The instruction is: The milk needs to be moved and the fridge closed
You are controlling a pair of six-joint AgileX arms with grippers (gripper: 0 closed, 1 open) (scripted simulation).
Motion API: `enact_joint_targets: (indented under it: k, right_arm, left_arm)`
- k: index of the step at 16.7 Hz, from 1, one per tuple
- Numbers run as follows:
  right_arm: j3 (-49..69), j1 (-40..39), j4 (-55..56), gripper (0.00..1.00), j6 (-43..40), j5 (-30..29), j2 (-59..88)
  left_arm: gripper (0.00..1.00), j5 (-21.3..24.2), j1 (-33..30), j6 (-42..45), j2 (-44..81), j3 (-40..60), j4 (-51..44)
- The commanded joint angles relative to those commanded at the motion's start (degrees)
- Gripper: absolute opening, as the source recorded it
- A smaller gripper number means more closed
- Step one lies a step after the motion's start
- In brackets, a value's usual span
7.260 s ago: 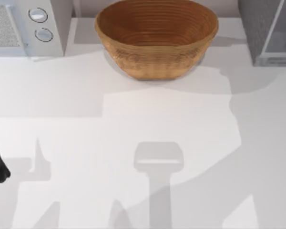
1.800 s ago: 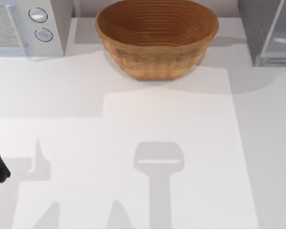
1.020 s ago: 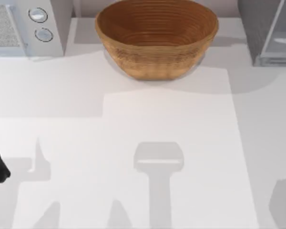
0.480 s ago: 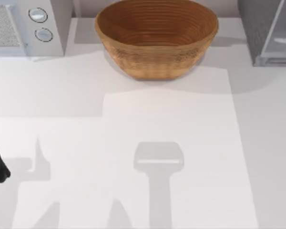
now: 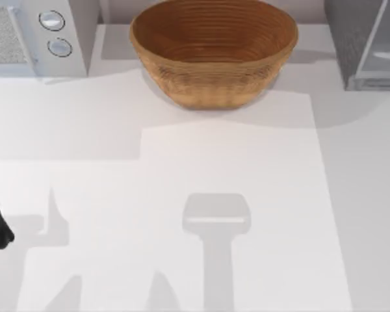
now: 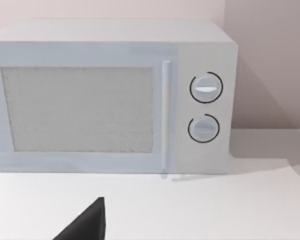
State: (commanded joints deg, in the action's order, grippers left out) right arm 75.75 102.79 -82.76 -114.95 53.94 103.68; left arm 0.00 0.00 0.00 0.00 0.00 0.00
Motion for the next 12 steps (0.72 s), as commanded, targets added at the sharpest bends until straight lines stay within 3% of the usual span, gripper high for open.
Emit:
enact_joint_targets:
  k: [3, 6, 12]
  right_arm:
    - [0.38, -5.36, 5.29, 1.0, 4.47, -1.22, 0.03]
    - [1.17, -13.8, 15.14, 1.0, 14.14, -2.51, -0.71]
    - [-1.26, -27.44, 38.67, 1.0, 48.03, -4.94, 1.54]
  left_arm:
    - [1.0, 0.0, 0.0, 0.0, 0.0, 0.0, 0.0]
    - [1.0, 0.0, 0.0, 0.0, 0.0, 0.0, 0.0]
    - [1.0, 0.0, 0.0, 0.0, 0.0, 0.0, 0.0]
